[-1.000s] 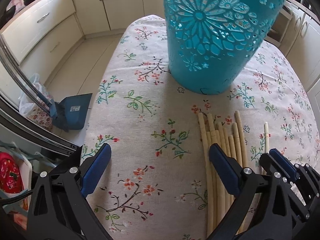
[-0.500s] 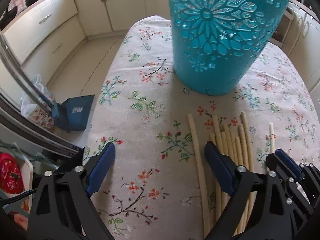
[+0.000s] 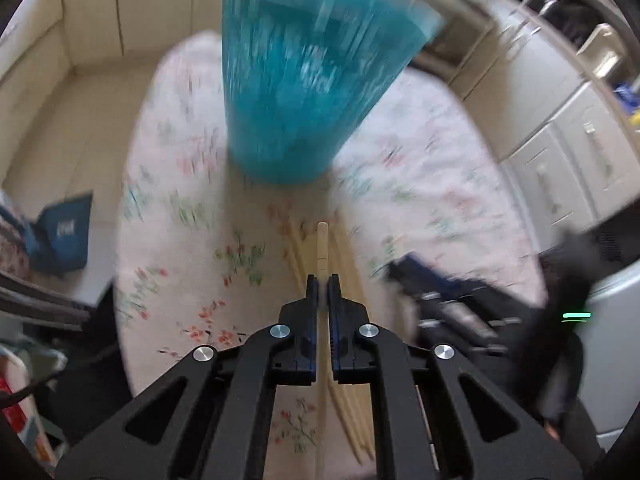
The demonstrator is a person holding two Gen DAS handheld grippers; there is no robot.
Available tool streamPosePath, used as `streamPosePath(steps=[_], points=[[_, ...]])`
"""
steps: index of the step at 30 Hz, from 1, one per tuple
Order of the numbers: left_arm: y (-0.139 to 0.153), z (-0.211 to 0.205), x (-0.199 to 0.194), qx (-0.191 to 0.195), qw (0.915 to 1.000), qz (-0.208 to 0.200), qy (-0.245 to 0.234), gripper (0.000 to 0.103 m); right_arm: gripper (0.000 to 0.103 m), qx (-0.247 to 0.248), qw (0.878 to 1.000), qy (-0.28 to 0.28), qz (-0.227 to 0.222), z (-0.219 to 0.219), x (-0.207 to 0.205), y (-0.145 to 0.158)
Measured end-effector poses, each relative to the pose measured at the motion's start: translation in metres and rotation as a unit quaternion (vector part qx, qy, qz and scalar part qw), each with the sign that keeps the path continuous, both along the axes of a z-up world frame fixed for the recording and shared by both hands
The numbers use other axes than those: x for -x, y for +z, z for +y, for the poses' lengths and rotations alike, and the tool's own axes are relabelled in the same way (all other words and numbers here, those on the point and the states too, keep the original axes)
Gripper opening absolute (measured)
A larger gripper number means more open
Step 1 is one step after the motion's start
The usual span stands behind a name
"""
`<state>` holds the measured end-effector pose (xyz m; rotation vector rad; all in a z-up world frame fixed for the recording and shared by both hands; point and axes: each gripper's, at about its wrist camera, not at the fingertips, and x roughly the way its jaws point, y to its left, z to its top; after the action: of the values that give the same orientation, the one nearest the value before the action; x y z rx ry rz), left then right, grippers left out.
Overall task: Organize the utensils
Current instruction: 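Lift the chopstick with the left tool and drop it into the teal basket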
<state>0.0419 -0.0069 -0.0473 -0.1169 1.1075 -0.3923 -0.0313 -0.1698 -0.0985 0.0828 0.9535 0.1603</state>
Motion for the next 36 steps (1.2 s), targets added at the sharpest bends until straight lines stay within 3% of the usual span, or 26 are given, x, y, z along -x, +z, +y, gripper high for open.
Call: streamPosePath(steps=[4, 7, 10, 14, 16, 18, 21, 25, 28, 32, 35, 36], points=[[0.068, 0.014, 0.006, 0.034, 0.9961, -0.081, 0.004, 0.005, 0.015, 0.000, 1.000, 0.000, 0.000, 0.001, -0.001, 0.000], [0.118, 0.019, 0.007, 0.053, 0.9859, -0.158, 0.020, 0.005, 0.015, -0.002, 1.000, -0.001, 0.000, 0.000, -0.001, 0.000], [0.155, 0.012, 0.000, 0.046, 0.9689, -0.238, 0.051, 0.005, 0.015, -0.003, 1.000, -0.001, -0.001, -0.001, 0.000, 0.000], [0.194, 0.008, -0.011, 0.051, 0.9316, -0.345, 0.102, 0.005, 0.015, -0.005, 1.000, -0.001, -0.002, -0.002, 0.001, 0.000], [0.208, 0.007, -0.021, 0.053, 0.9153, -0.379, 0.124, 0.005, 0.015, -0.006, 1.000, -0.001, -0.003, -0.003, 0.001, 0.000], [0.210, 0.003, -0.038, 0.040, 0.8991, -0.408, 0.154, 0.005, 0.015, -0.007, 1.000, -0.001, -0.003, -0.003, 0.001, 0.000], [0.196, -0.005, -0.067, 0.018, 0.8856, -0.423, 0.191, 0.005, 0.015, -0.006, 1.000, -0.001, -0.003, -0.003, 0.001, -0.001], [0.164, -0.012, -0.096, -0.012, 0.8968, -0.393, 0.203, 0.005, 0.015, -0.006, 1.000, -0.001, -0.003, -0.003, 0.001, -0.001], [0.133, -0.012, -0.110, -0.038, 0.9137, -0.350, 0.203, 0.005, 0.015, -0.011, 1.000, 0.000, -0.002, -0.004, 0.000, -0.001], [0.106, -0.012, -0.111, -0.060, 0.9272, -0.315, 0.193, 0.007, 0.015, -0.013, 1.000, 0.000, 0.001, -0.005, 0.000, -0.001], [0.099, -0.005, -0.095, -0.071, 0.9279, -0.310, 0.194, 0.028, 0.015, -0.024, 1.000, -0.003, 0.010, -0.009, -0.001, 0.000], [0.097, 0.000, -0.085, -0.066, 0.9243, -0.317, 0.202, 0.042, 0.015, -0.031, 0.999, -0.005, 0.013, -0.011, -0.002, 0.000]])
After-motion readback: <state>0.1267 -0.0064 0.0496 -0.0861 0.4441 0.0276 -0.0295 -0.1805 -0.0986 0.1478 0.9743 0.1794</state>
